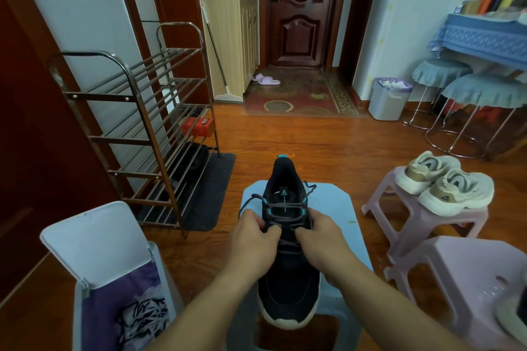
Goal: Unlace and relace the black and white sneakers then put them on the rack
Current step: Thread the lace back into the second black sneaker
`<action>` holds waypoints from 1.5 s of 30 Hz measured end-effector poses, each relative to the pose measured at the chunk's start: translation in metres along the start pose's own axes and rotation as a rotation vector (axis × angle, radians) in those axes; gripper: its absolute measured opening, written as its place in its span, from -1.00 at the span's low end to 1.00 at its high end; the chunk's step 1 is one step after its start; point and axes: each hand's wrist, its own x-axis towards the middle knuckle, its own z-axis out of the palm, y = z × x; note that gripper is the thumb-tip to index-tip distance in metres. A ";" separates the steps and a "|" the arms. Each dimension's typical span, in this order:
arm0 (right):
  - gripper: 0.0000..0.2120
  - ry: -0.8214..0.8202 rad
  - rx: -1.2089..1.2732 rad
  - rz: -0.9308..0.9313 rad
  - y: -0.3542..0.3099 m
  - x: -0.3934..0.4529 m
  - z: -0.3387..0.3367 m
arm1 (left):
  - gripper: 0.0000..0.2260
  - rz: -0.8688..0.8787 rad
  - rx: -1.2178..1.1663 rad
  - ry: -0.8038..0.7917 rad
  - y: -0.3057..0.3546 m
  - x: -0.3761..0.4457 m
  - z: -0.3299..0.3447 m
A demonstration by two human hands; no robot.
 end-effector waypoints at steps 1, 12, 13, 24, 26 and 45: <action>-0.67 -0.015 0.021 0.005 0.001 -0.001 -0.001 | -0.85 0.011 0.003 -0.004 0.000 0.000 -0.001; -0.74 -0.006 0.239 -0.020 -0.005 0.004 -0.005 | -0.78 -0.098 -0.177 -0.049 0.006 0.008 -0.004; -0.75 0.011 0.238 -0.020 -0.005 0.005 -0.003 | -0.78 -0.092 -0.168 -0.035 0.006 0.009 -0.002; -0.81 0.135 -0.148 -0.099 -0.002 0.010 -0.001 | -0.78 0.133 0.180 0.099 0.004 0.011 -0.004; -0.76 0.041 -0.018 -0.063 -0.001 0.010 -0.009 | -0.84 0.114 0.115 0.017 0.001 0.015 -0.007; -0.84 0.076 0.641 0.009 -0.014 0.040 -0.017 | -0.87 -0.234 -1.005 0.006 0.006 0.043 -0.009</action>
